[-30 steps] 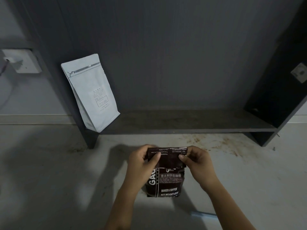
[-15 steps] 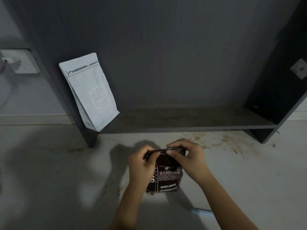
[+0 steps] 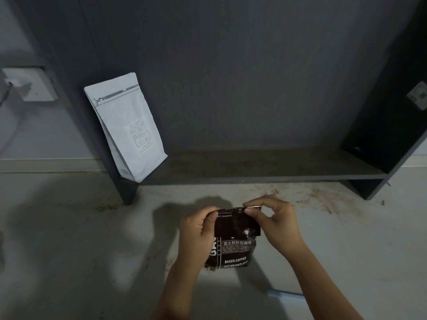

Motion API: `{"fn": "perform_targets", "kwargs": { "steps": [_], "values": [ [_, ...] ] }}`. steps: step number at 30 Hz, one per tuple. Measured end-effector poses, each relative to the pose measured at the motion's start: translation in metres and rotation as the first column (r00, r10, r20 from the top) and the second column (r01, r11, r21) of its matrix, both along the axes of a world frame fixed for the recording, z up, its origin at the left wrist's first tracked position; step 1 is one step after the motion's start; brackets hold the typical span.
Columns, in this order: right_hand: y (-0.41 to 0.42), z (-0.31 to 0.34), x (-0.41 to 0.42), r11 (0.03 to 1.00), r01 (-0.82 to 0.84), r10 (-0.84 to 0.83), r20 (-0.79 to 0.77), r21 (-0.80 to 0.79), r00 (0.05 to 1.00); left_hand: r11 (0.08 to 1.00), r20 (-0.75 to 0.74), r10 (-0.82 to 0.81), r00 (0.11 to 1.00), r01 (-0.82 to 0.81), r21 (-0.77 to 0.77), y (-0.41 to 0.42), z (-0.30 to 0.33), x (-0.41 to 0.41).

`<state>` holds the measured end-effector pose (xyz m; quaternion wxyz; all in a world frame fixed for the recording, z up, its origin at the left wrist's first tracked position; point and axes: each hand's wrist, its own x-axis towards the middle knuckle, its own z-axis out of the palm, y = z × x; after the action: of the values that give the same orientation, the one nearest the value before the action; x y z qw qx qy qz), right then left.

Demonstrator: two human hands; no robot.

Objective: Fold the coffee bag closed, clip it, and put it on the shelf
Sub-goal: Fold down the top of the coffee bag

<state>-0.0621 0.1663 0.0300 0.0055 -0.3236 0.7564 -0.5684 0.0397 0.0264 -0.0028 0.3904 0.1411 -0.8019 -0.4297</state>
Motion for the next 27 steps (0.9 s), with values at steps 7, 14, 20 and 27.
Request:
{"fn": "perform_targets", "kwargs": {
  "steps": [7, 14, 20, 27],
  "values": [
    [0.003, -0.001, -0.003, 0.993, -0.097, 0.099, -0.029, 0.066, 0.995, 0.998, -0.044, -0.008, 0.999, 0.010, 0.059, 0.000, -0.003, 0.003],
    [0.019, -0.015, -0.007, 0.978, -0.081, 0.063, 0.096, 0.192, 0.993, 0.995, -0.042, 0.036, 0.998, -0.032, 0.099, -0.003, -0.004, 0.006],
    [0.011, -0.028, -0.006, 0.983, 0.002, -0.009, 0.041, 0.182, 0.999, 0.985, -0.024, -0.028, 0.999, 0.032, 0.169, -0.003, -0.004, 0.005],
    [0.014, -0.027, -0.013, 0.979, -0.021, 0.029, -0.036, 0.204, 0.999, 0.907, 0.090, -0.180, 0.980, 0.130, 0.401, -0.003, -0.019, 0.000]
  ]
}}
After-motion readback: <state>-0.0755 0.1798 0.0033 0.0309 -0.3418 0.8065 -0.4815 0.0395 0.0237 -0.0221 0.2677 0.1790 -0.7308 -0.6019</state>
